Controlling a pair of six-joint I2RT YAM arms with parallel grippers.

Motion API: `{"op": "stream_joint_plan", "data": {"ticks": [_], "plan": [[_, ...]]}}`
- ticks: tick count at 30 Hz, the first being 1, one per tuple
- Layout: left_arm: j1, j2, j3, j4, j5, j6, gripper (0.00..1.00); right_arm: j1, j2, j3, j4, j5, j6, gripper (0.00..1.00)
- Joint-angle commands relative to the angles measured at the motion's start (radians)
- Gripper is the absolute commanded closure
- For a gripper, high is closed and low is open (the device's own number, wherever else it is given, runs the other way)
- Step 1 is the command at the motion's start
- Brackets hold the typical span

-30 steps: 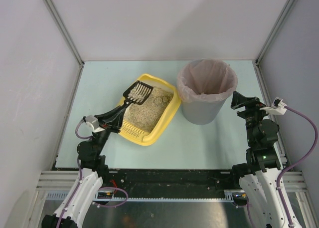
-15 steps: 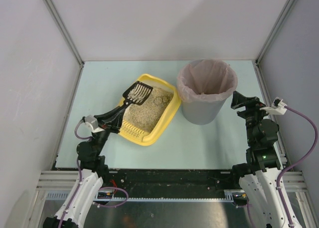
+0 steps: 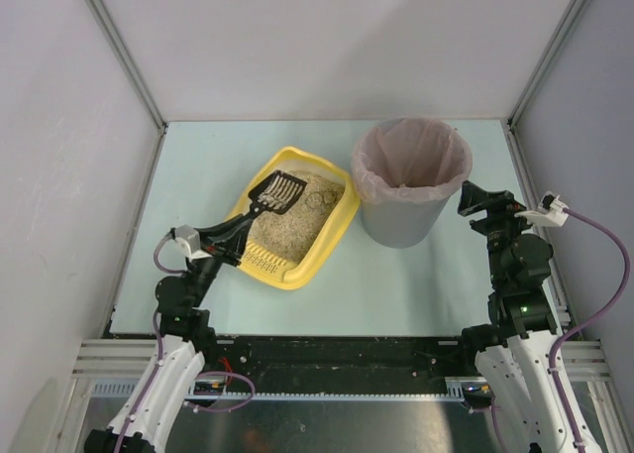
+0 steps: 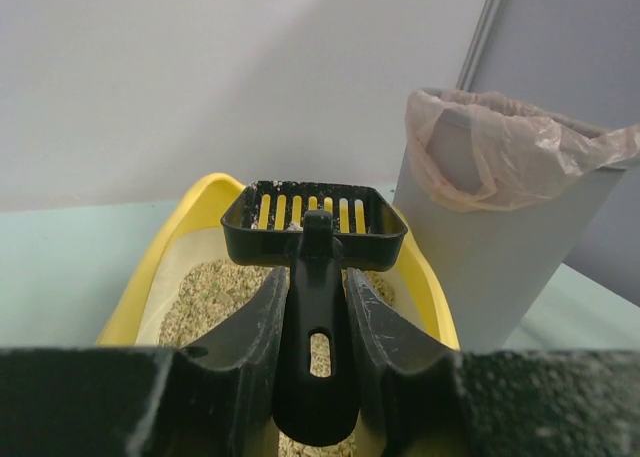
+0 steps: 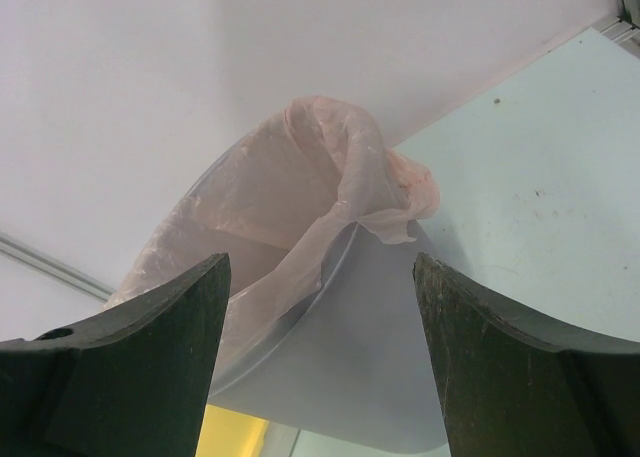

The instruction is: Clean the litter box

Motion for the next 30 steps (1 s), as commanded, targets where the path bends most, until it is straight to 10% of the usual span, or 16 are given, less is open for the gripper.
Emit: {"op": "stream_joint_plan", "data": {"ticks": [1, 30], "plan": [[-0.005, -0.022, -0.134, -0.025, -0.07, -0.005, 1.0, 0.006, 0.011, 0.004, 0.023, 0.018, -0.01, 0.21], [-0.075, 0.047, -0.071, -0.078, -0.068, 0.101, 1.0, 0.003, -0.009, 0.004, 0.022, 0.018, -0.003, 0.21]]}}
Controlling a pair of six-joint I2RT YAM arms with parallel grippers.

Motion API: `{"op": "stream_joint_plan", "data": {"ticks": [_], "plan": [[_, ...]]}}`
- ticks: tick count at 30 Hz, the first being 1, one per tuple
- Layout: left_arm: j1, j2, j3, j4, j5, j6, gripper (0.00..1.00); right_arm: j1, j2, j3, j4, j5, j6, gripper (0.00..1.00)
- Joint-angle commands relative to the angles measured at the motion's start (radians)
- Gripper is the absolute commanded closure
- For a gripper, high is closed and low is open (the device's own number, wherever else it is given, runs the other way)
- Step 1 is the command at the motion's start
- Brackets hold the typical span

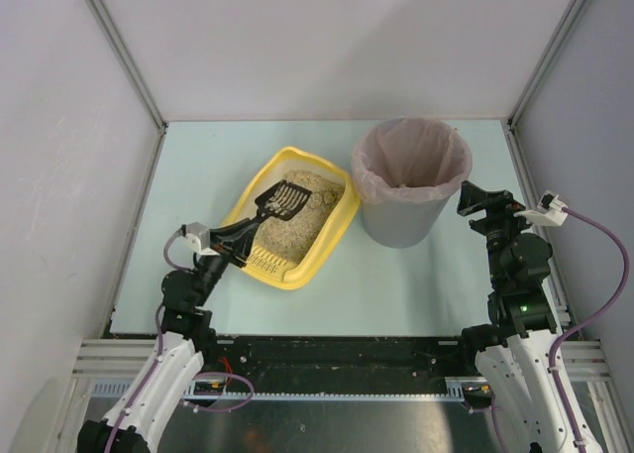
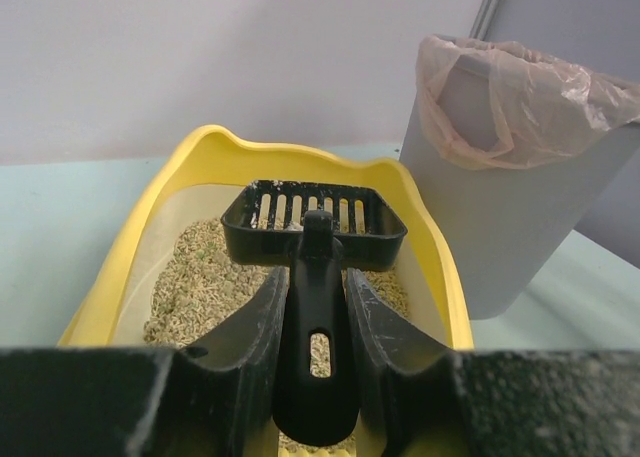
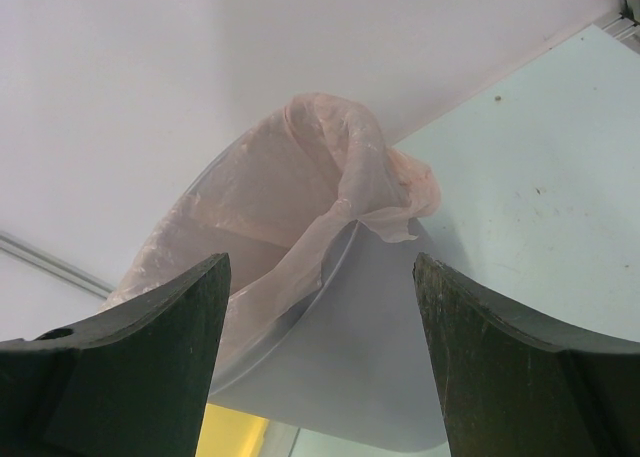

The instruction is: Clean the litter box

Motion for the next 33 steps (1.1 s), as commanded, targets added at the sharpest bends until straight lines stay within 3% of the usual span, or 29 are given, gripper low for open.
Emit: {"op": "stream_joint_plan", "data": {"ticks": [1, 5, 8, 10, 14, 17, 20, 23, 29, 33], "plan": [[-0.008, -0.001, -0.071, -0.037, -0.087, 0.047, 1.0, 0.004, -0.018, 0.004, 0.019, 0.02, -0.005, 0.21], [-0.046, 0.032, -0.049, -0.017, 0.0, 0.051, 1.0, 0.004, -0.03, 0.004, 0.017, 0.023, -0.007, 0.21], [-0.04, 0.002, -0.063, -0.028, -0.095, 0.029, 1.0, 0.004, -0.029, 0.004, 0.014, 0.024, -0.002, 0.21], [-0.04, -0.001, -0.077, 0.003, -0.045, 0.013, 1.0, 0.004, -0.03, 0.004, 0.019, 0.014, -0.005, 0.21], [-0.019, -0.03, -0.075, -0.046, -0.117, 0.004, 1.0, 0.003, -0.038, 0.004, 0.014, 0.021, -0.008, 0.21], [-0.028, -0.004, -0.051, -0.035, -0.002, 0.033, 1.0, 0.004, -0.04, 0.004, 0.015, 0.029, -0.011, 0.21], [-0.013, -0.014, -0.051, -0.068, -0.103, 0.03, 1.0, 0.006, -0.033, 0.004, 0.015, 0.017, -0.007, 0.21], [-0.023, 0.014, -0.051, -0.018, 0.021, 0.027, 1.0, 0.004, -0.036, 0.004, 0.015, 0.02, -0.01, 0.21], [-0.031, -0.044, -0.078, -0.025, -0.018, 0.091, 1.0, 0.004, -0.029, 0.005, 0.017, 0.014, -0.008, 0.21], [-0.031, -0.064, -0.071, -0.032, 0.044, 0.131, 1.0, 0.006, -0.044, 0.004, 0.015, 0.029, -0.011, 0.21]]}}
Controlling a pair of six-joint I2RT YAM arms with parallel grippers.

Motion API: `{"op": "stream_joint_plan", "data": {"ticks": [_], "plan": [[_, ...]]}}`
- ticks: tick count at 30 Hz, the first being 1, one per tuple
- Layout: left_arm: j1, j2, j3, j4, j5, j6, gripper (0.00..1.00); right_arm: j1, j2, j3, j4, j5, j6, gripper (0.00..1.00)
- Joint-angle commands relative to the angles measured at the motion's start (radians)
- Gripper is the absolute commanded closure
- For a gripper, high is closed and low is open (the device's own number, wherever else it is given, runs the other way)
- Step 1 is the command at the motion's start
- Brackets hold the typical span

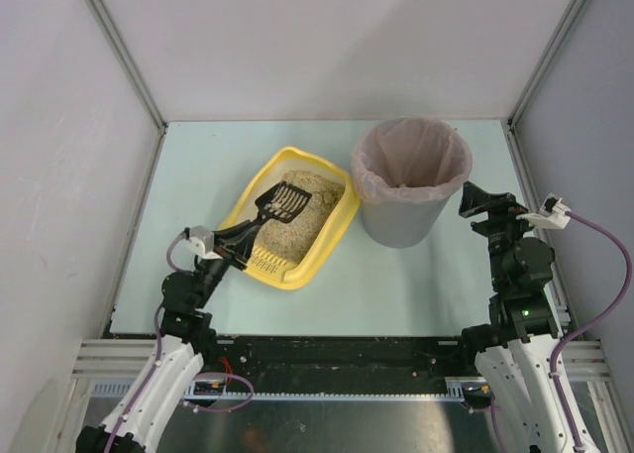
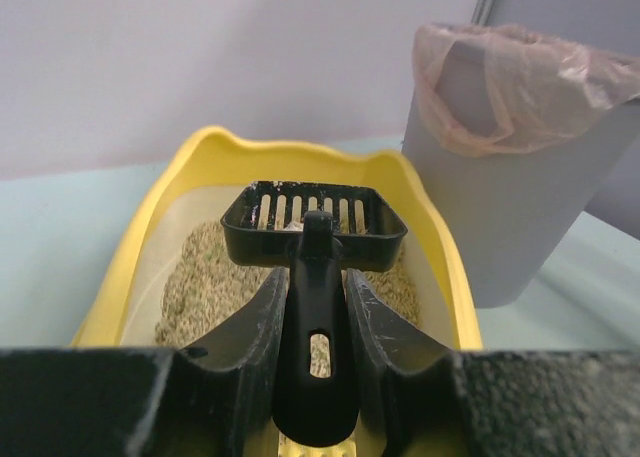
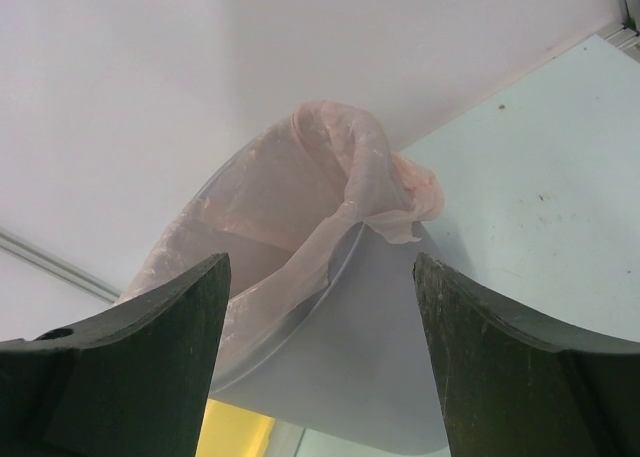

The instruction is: Clean the litter box

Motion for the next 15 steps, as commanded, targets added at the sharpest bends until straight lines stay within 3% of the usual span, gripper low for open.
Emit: {"op": "stream_joint_plan", "data": {"ticks": [1, 8, 15], "plan": [[-0.003, -0.021, -0.068, 0.04, 0.071, 0.062, 1.0, 0.004, -0.016, 0.004, 0.021, 0.029, -0.012, 0.21], [-0.005, -0.003, -0.049, 0.061, 0.157, 0.078, 1.0, 0.004, -0.016, 0.005, 0.021, 0.029, -0.018, 0.21], [-0.017, -0.116, -0.051, 0.083, 0.134, 0.049, 1.0, 0.004, -0.016, 0.004, 0.023, 0.049, -0.04, 0.21]]}}
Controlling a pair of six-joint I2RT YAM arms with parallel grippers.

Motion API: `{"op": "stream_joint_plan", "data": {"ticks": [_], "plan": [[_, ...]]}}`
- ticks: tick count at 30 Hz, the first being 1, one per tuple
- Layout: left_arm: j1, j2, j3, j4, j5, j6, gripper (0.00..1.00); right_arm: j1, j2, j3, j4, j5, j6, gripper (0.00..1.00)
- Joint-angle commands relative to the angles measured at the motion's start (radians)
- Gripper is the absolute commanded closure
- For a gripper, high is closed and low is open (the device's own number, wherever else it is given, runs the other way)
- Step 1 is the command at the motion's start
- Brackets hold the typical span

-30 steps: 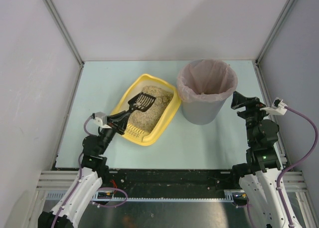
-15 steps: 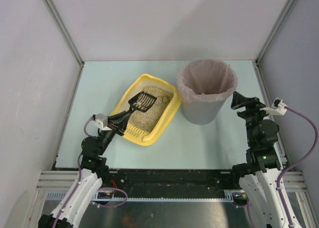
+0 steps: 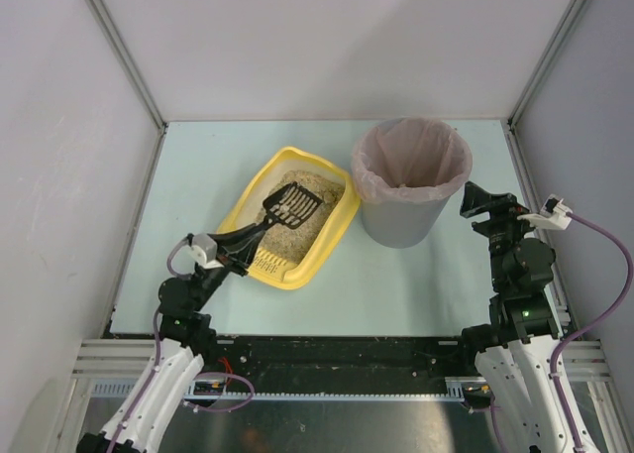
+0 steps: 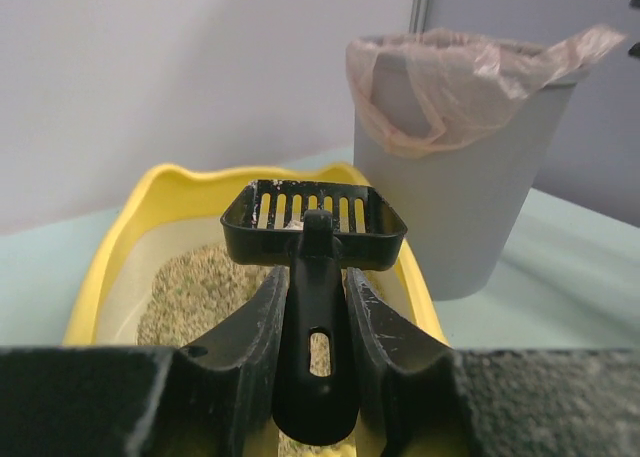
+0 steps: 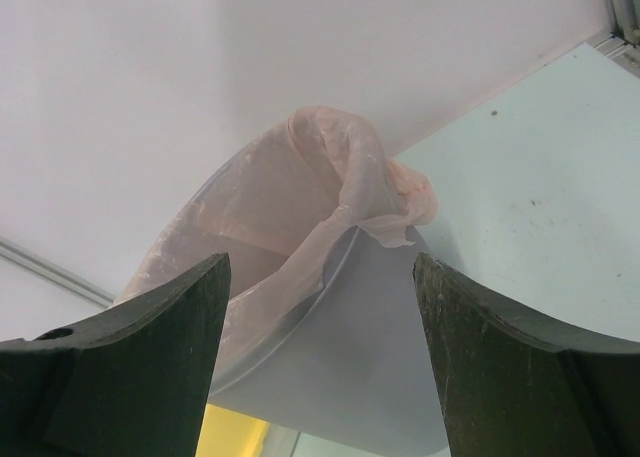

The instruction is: Clean the litter box

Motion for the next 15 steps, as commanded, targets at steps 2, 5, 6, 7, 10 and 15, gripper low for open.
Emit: {"op": "stream_joint_plan", "data": {"ticks": [2, 5, 6, 7, 10, 15], "plan": [[-0.015, -0.1, -0.049, 0.069, -0.003, -0.006, 1.0, 0.004, -0.003, 0.004, 0.022, 0.043, -0.037, 0.21], [-0.018, -0.12, -0.051, 0.069, -0.001, -0.001, 1.0, 0.002, 0.003, 0.004, 0.022, 0.047, -0.045, 0.21], [-0.018, -0.12, -0.022, 0.07, 0.003, 0.001, 1.0, 0.002, 0.007, 0.004, 0.023, 0.049, -0.048, 0.21], [-0.021, -0.117, -0.019, 0.072, 0.008, 0.002, 1.0, 0.004, 0.007, 0.005, 0.023, 0.051, -0.051, 0.21], [-0.031, -0.114, -0.017, 0.079, 0.041, 0.002, 1.0, 0.002, 0.007, 0.004, 0.023, 0.055, -0.061, 0.21], [-0.039, -0.12, -0.002, 0.081, 0.02, -0.015, 1.0, -0.002, -0.003, 0.004, 0.022, 0.07, -0.072, 0.2]]}}
